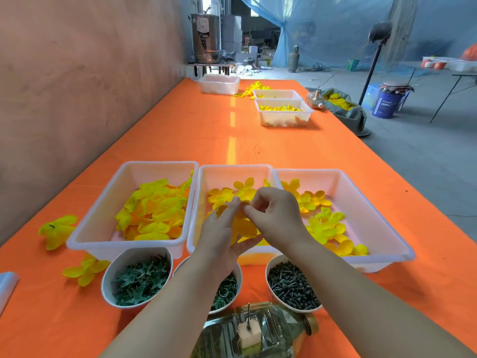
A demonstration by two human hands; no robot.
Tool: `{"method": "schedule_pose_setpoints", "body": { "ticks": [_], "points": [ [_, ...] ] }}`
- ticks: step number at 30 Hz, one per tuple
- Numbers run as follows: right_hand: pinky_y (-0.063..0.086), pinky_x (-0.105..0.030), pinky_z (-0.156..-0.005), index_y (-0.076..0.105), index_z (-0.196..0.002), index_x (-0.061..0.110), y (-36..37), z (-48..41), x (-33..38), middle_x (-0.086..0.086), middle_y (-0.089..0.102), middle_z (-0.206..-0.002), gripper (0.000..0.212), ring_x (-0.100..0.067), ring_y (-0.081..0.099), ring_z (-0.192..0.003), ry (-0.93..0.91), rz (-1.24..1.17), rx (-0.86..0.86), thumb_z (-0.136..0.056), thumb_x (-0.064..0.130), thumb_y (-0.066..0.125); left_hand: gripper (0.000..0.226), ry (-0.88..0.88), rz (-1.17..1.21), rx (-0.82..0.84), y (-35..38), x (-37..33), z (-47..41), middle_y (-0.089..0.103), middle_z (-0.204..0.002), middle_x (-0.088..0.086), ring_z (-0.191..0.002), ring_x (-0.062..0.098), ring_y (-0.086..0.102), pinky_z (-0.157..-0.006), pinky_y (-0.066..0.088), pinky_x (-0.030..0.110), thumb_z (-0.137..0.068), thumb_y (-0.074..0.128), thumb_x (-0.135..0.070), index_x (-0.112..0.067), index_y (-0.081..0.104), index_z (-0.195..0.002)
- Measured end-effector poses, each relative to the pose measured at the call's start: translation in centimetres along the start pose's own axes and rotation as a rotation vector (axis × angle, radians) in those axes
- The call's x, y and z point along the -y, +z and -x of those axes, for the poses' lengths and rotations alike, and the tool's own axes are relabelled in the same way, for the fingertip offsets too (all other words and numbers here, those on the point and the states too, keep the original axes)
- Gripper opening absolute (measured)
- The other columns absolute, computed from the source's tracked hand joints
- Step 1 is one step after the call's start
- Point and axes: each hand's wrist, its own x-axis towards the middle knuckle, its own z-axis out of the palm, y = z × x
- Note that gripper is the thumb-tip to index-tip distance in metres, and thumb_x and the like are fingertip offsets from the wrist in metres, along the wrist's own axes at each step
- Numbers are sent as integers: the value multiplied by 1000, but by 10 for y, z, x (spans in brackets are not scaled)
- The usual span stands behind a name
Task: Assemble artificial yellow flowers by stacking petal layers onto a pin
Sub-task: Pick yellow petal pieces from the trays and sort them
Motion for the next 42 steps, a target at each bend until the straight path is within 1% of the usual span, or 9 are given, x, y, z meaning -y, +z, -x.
{"method": "schedule_pose_setpoints", "body": {
  "ticks": [5, 14, 19, 25, 28, 31, 35, 39, 42],
  "points": [
    [45, -40, -61, 60, -66, 10, -2, -1, 1, -3, 59, -66, 20, -23, 55, -66, -152, 159, -40, -80, 13, 74, 26, -60, -81, -13, -4, 5, 0, 73, -96, 7, -91, 24, 71, -77, 60, 48, -97, 60, -40, -19, 71, -108],
    [45, -42, -67, 64, -89, 12, -14, -4, 7, -5, 58, -88, 12, -27, 56, -83, -349, 480, 38, -92, 23, 63, 33, 602, -1108, -84, -19, -8, -3, 61, -71, 15, -71, 33, 60, -70, 49, 57, -106, 43, -24, -5, 57, -81],
    [42, -43, -66, 55, -93, 15, -12, -2, 14, -3, 57, -84, 14, -28, 54, -81, -314, 421, 56, -99, 27, 50, 43, 599, -977, -87, -8, -6, 4, 56, -59, 5, -61, 28, 59, -63, 49, 54, -106, 40, -35, -10, 53, -74],
    [30, -38, -56, 41, -72, 21, -5, 4, 8, 5, 45, -62, 36, -24, 45, -66, -189, 478, 147, -103, 38, 43, 40, 373, -738, -6, -10, -6, 0, 57, -54, 0, -48, 13, 55, -42, 44, 26, -105, 44, -40, -15, 65, -82],
    [38, -41, -59, 53, -72, 6, -8, 2, 7, 2, 45, -58, 39, -18, 44, -59, -100, 173, 243, -104, 27, 48, 43, 373, -688, 57, -12, -12, 0, 52, -47, 3, -42, 14, 48, -43, 37, 24, -105, 44, -36, -10, 66, -79],
    [41, -26, -50, 55, -96, -23, -15, -1, 9, -14, 43, -54, 44, -14, 45, -49, 85, -311, 380, -105, 20, 46, 47, 299, -469, 178, -13, -18, 3, 54, -68, 39, -56, 25, 50, -51, 38, 28, -97, 49, -42, 1, 68, -91],
    [38, -50, -67, 54, -105, -24, -14, 0, 18, -49, 49, -81, 55, -41, 48, -76, 131, -620, 427, -94, 30, 52, 47, 243, -189, 179, -8, -17, 5, 53, -89, 37, -80, 42, 46, -69, 38, 48, -88, 62, -44, 2, 69, -95],
    [40, -44, -68, 61, -101, -17, -10, -2, 13, -26, 57, -83, 49, -33, 50, -75, 183, -618, 445, -94, 31, 55, 29, 187, -146, 182, -10, -12, 6, 65, -84, 22, -66, 31, 62, -56, 50, 31, -93, 62, -40, -14, 75, -90],
    [41, -30, -57, 59, -75, -1, -9, -4, 3, 2, 51, -59, 35, -13, 47, -57, 67, -239, 300, -98, 25, 61, 29, 216, -436, 83, -16, -6, 3, 71, -75, 6, -66, 18, 68, -49, 52, 26, -101, 51, -34, -19, 73, -88]
  ]
}}
